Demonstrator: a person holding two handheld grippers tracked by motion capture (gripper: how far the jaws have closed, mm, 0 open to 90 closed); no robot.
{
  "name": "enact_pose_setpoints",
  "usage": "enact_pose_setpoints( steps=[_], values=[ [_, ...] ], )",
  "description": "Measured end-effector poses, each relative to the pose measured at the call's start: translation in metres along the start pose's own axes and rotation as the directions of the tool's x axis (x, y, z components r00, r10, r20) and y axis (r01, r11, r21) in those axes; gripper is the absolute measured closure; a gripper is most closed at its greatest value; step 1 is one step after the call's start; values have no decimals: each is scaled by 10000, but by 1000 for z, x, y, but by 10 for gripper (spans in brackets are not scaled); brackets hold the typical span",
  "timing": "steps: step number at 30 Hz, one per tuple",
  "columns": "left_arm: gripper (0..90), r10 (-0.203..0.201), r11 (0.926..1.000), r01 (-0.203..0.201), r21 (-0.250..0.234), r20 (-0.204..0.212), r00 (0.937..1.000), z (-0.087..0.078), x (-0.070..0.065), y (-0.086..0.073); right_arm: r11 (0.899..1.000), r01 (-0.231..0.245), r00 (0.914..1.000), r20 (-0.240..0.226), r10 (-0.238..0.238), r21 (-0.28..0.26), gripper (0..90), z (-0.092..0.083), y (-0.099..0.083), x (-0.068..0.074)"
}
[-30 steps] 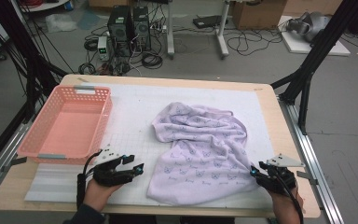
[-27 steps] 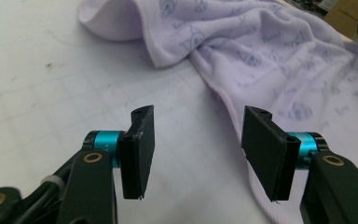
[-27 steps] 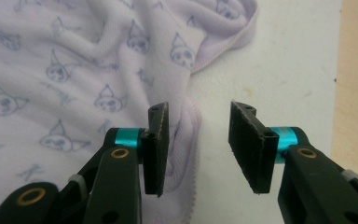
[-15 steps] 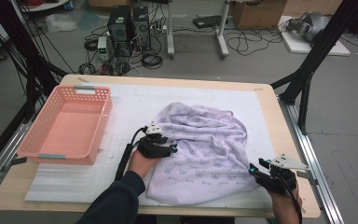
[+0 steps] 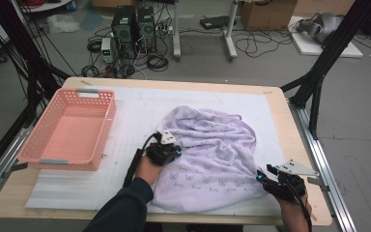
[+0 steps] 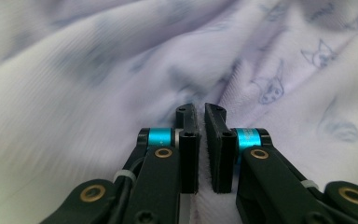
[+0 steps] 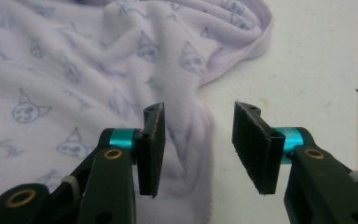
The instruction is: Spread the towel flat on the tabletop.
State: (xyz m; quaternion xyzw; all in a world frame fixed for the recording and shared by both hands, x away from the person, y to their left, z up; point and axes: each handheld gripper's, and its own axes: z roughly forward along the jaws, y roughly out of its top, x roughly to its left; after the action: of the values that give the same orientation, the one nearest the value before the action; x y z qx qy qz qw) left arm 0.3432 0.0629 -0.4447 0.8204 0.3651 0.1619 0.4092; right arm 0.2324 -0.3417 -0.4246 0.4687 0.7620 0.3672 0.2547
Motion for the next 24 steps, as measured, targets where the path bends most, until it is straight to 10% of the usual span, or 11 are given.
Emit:
enact_pose_setpoints(
  steps=[7,13,24],
  values=[
    [839,-1767,9817,1708,-841,-683,9819,-53,55,-43,10000,-68,10000,-58,68,55,535,3,0,1],
    [840,-2494,9613,2319,-1486,-1124,9618,-84,74,-69,10000,-51,9997,-218,51,-19,533,13,10,9],
    [838,-2292,9621,2129,-1703,-820,9699,-89,69,-72,10000,79,9899,-1416,-71,49,533,80,60,54]
  ],
)
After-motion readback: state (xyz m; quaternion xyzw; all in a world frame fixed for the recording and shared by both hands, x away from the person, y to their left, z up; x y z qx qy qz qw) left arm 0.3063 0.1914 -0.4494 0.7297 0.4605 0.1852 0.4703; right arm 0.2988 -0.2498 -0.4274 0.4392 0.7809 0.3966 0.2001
